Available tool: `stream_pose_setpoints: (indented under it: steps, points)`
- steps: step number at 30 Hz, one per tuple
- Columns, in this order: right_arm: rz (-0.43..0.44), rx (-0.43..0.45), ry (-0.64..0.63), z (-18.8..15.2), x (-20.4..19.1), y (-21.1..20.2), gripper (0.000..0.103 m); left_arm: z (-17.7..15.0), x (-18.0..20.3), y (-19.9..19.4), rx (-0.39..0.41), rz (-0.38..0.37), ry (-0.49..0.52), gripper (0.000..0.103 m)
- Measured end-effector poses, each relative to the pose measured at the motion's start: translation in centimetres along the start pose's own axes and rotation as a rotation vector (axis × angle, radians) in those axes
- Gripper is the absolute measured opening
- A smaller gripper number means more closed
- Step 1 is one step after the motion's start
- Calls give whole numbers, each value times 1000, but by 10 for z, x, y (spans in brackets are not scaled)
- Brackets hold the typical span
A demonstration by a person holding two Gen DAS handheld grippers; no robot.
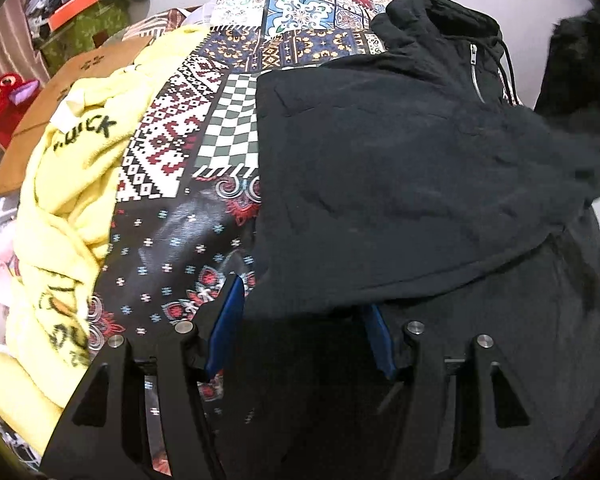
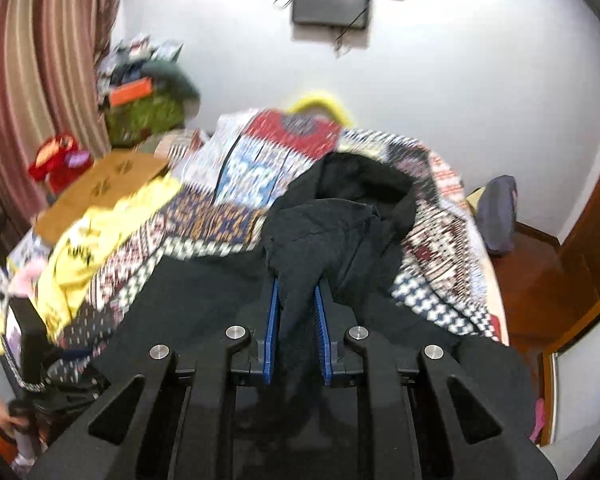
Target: Fold large clothes
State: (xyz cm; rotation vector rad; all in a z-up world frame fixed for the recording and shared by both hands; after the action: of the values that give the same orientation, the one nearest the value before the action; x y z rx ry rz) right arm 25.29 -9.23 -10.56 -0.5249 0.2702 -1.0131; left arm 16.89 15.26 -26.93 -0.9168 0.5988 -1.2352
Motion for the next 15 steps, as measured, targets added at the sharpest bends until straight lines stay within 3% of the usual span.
stream_pose_setpoints:
  steps: [3, 6, 15]
  points:
    - [-1, 31, 52, -2, 18, -8, 15, 1, 3, 1, 5, 11, 5, 58]
    - [-2, 3, 112, -14, 39, -5, 15, 1, 3, 1, 4, 13, 2, 58]
    - [-25, -186, 245, -88, 88, 20, 14, -2, -1, 0, -5, 1, -24, 61]
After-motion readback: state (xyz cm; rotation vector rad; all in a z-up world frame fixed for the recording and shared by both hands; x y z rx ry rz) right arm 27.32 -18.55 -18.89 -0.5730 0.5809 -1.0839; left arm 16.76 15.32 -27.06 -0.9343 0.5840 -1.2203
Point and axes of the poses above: each gripper's, at about its wrist camera, not at the fingertips, and y roughly the way its jaws point, x to its right, z to its top, the point moved 2 cm from there along y, roughly the way its jaws point, and after that the axes turned 6 degrees about x, right-handed, at the moved point
